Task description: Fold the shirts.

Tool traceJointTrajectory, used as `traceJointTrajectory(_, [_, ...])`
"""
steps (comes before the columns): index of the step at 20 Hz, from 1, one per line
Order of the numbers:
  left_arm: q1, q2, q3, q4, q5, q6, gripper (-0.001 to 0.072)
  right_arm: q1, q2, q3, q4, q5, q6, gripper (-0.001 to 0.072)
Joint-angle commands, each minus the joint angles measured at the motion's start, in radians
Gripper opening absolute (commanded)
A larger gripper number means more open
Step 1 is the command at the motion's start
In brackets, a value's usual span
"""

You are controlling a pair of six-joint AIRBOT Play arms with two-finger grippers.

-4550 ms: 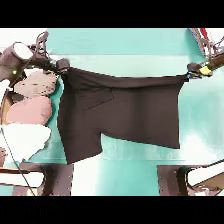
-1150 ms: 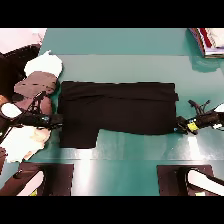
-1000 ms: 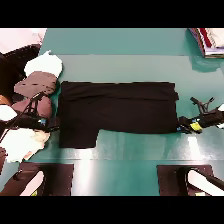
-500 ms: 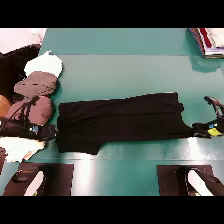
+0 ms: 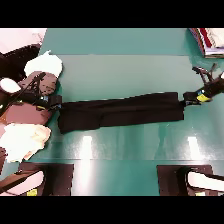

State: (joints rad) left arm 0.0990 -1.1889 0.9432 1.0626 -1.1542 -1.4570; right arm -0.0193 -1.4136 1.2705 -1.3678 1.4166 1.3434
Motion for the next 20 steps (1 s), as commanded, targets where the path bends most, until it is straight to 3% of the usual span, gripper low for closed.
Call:
traceJointTrajectory(1, [0.001, -0.120, 0.060, -0.002, 0.094, 0.012, 0.0024, 0.004, -0.164, 0.150, 0.080, -0.002, 0.002, 0.0017])
traceJointTrajectory(3, [0.001, -0.120, 0.063, -0.013, 0.128, 0.016, 0.0027, -0.008, -0.217, 0.201, 0.150, 0.000, 0.001, 0.0032])
traceJointTrajectory(4, [0.001, -0.120, 0.064, -0.022, 0.136, 0.016, 0.0206, -0.021, -0.240, 0.225, 0.197, 0.000, 0.001, 0.0250])
traceJointTrajectory(5, [0.001, -0.119, 0.069, -0.037, 0.138, 0.008, 0.0504, -0.033, -0.250, 0.240, 0.245, 0.000, -0.001, 0.0440])
traceJointTrajectory(6, [0.002, -0.116, 0.081, -0.044, 0.126, -0.010, 0.0567, -0.056, -0.252, 0.247, 0.294, 0.003, -0.025, 0.0456])
traceJointTrajectory(8, [0.001, -0.114, 0.133, -0.042, 0.051, -0.008, 0.0544, -0.113, -0.242, 0.242, 0.328, 0.054, -0.052, 0.0456])
traceJointTrajectory(10, [0.000, -0.102, 0.160, -0.046, 0.013, 0.000, 0.0221, -0.190, -0.203, 0.168, 0.328, 0.071, -0.074, 0.0459])
traceJointTrajectory(11, [0.000, -0.091, 0.161, -0.052, 0.014, 0.000, 0.0052, -0.232, -0.186, 0.121, 0.328, 0.071, -0.074, 0.0534])
traceJointTrajectory(12, [-0.006, -0.088, 0.162, -0.069, 0.023, 0.003, 0.0024, -0.275, -0.178, 0.072, 0.330, 0.071, -0.081, 0.0604])
traceJointTrajectory(17, [-0.153, -0.092, 0.162, -0.083, 0.083, 0.010, 0.0023, -0.338, -0.217, -0.102, 0.454, 0.027, -0.174, 0.0602])
traceJointTrajectory(20, [-0.266, -0.111, 0.162, -0.083, 0.136, -0.039, 0.0023, -0.269, -0.275, -0.097, 0.497, -0.005, -0.183, 0.0596])
